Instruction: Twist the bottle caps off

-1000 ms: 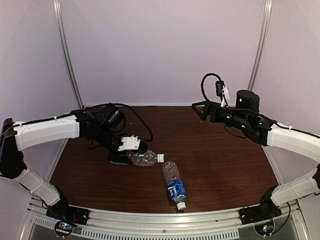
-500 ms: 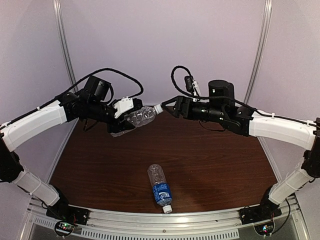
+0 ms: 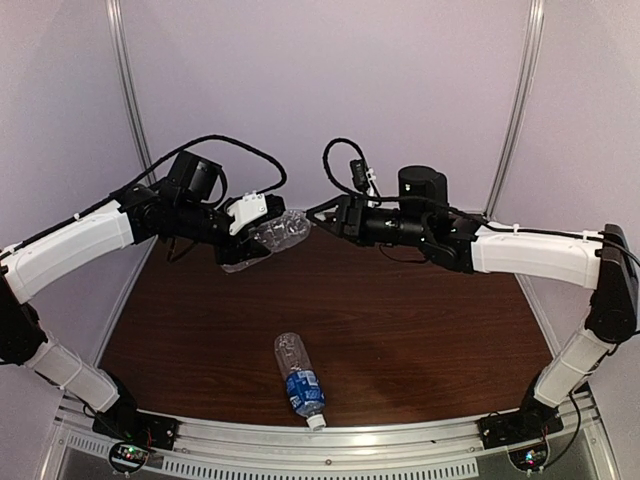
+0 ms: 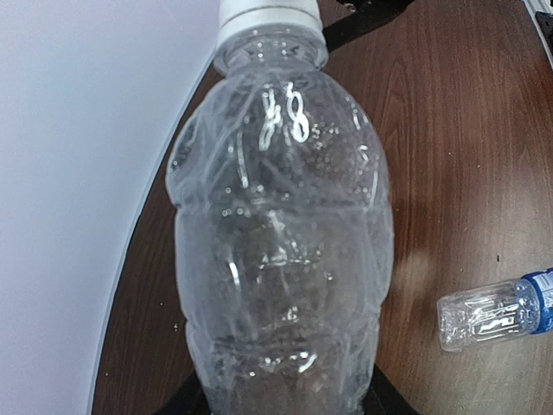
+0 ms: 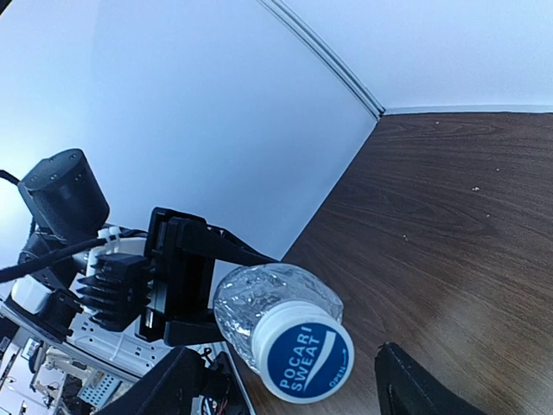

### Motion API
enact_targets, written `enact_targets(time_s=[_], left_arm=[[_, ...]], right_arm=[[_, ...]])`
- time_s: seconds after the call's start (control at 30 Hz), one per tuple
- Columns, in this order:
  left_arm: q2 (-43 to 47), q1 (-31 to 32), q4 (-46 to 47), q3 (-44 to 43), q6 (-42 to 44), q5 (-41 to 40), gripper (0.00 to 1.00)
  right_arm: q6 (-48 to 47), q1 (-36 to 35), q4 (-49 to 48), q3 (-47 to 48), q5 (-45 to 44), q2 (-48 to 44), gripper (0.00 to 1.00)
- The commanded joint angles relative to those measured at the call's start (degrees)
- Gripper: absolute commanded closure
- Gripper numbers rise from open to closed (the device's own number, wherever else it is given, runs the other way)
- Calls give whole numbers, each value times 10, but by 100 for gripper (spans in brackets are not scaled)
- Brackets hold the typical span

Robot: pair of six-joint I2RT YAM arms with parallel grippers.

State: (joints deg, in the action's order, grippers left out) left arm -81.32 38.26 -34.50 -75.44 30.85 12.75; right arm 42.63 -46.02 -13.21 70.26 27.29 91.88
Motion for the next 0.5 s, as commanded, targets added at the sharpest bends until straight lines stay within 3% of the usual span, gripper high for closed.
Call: enact_targets(time_s=[0.0, 0.47], left_arm=[[7, 1, 20, -6, -4, 0, 54], [5, 1, 26, -8, -5, -7, 54]], right_arm=[[52, 12, -77, 2, 31, 10, 28], [74, 17, -80, -2, 41, 26, 45]])
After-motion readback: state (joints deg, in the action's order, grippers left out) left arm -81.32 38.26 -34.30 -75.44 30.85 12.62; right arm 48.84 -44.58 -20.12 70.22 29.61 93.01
